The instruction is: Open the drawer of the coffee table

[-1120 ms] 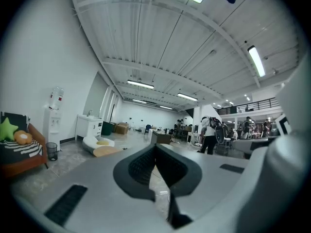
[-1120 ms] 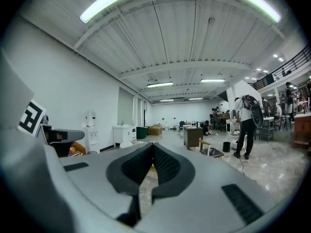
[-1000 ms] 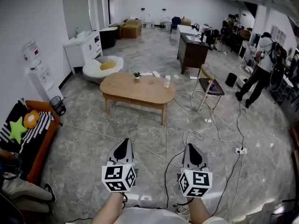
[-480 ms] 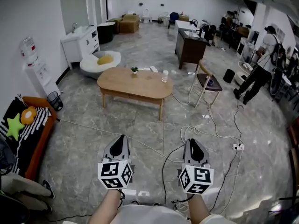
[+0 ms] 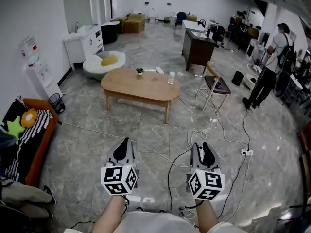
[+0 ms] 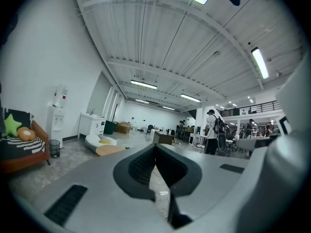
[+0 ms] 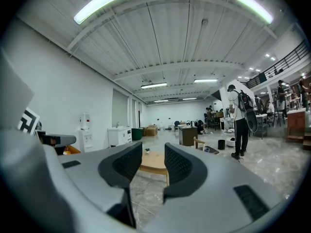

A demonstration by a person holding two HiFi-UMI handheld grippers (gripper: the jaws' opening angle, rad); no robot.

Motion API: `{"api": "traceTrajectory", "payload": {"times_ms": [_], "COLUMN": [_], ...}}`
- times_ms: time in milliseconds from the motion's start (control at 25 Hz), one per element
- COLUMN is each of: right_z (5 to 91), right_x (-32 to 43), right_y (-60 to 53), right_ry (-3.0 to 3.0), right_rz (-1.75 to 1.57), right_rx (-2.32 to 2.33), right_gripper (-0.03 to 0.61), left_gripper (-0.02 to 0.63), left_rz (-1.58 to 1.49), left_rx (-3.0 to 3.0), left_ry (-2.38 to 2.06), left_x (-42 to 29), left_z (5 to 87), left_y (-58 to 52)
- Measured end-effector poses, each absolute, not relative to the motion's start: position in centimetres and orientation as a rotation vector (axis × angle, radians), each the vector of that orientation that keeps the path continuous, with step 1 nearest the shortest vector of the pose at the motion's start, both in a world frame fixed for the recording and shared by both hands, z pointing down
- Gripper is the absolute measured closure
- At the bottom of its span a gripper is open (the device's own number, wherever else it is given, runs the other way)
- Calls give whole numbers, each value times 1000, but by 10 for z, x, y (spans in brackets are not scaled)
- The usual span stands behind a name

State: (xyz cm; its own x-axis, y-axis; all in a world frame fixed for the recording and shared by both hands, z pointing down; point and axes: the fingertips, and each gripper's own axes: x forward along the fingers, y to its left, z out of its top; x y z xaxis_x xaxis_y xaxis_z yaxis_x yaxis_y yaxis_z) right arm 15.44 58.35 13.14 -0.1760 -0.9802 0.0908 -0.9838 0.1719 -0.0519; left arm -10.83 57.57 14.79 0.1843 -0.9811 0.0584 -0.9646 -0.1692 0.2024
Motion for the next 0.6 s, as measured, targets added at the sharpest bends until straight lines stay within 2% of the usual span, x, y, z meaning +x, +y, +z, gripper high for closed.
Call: {"api": "traceTrajectory", "payload": {"times_ms": [600], "right_z": [138], "right_x": [158], "right_y": [594], "right_ry": [-2333], "right_rz": [139], "right_rx": [1991], "right_gripper": [262], "left_gripper": [621], "left_rz": [-118], "left_rx": [2237], "left_ry": [-1920], "left_x": [-122], "left_z": [150], "left_y": [593]}}
